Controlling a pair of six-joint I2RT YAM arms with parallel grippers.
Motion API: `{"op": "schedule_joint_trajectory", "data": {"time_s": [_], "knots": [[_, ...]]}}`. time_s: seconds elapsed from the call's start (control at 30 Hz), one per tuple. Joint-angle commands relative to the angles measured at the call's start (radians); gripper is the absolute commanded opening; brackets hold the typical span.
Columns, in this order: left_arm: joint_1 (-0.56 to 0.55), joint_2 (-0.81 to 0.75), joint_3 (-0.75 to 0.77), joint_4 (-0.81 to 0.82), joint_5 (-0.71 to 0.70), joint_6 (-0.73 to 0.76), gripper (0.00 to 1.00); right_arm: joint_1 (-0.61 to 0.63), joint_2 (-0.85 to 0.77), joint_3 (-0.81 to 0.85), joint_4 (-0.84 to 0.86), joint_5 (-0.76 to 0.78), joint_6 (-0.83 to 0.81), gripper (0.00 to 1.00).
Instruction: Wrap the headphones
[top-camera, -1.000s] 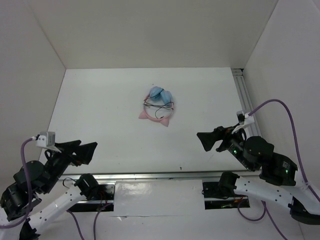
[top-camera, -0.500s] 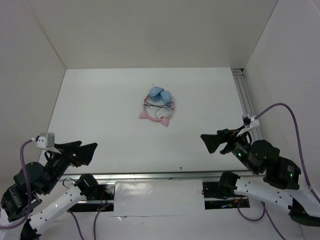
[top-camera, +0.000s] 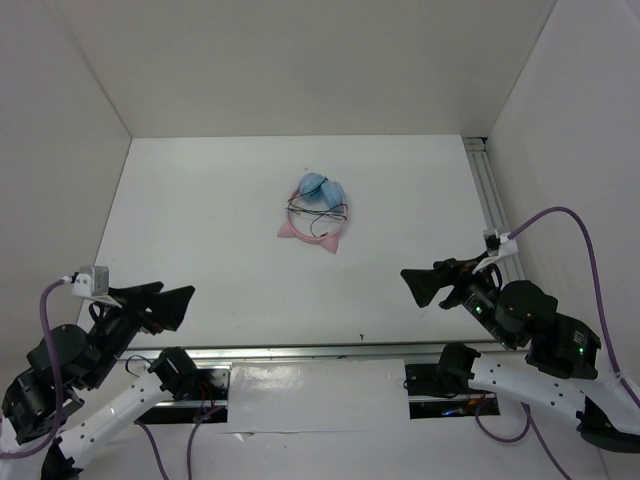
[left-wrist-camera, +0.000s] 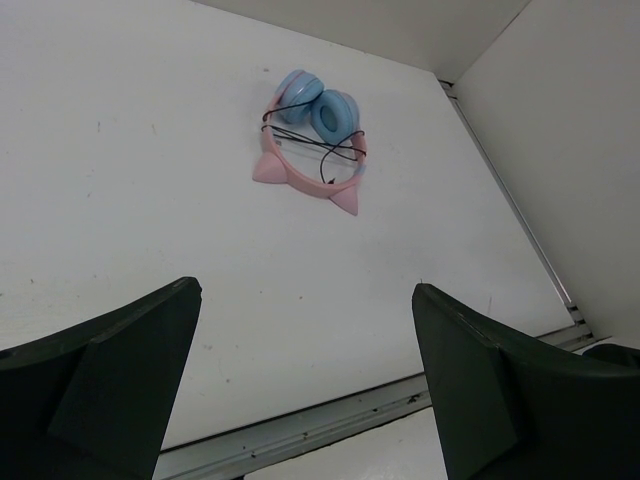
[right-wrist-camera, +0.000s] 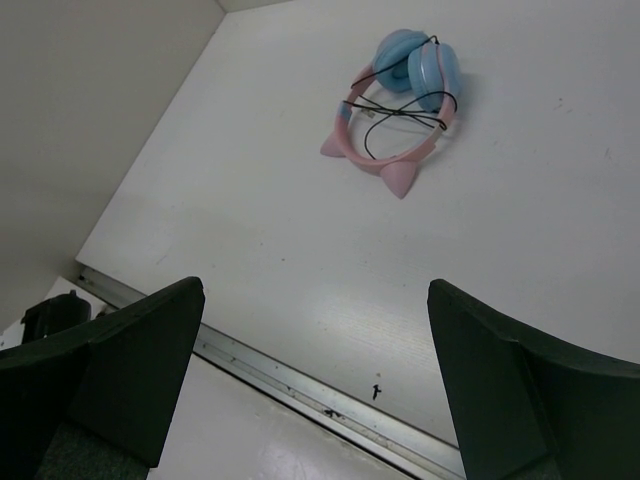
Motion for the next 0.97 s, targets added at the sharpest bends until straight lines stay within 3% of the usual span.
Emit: {"op": "schedule_joint_trajectory", "data": {"time_s": [0.0, 0.93], "knots": [[-0.006, -0.028, -0.005, 0.043, 0.006, -0.019, 1.0, 0.005, -0.018, -0.004, -0.002, 0.025, 0.019, 1.0], [-0.006, -0.037, -0.005, 0.043, 0.006, -0.019, 1.0, 0.005, -0.027, -0.014, 0.007, 0.007, 0.019, 1.0]]}}
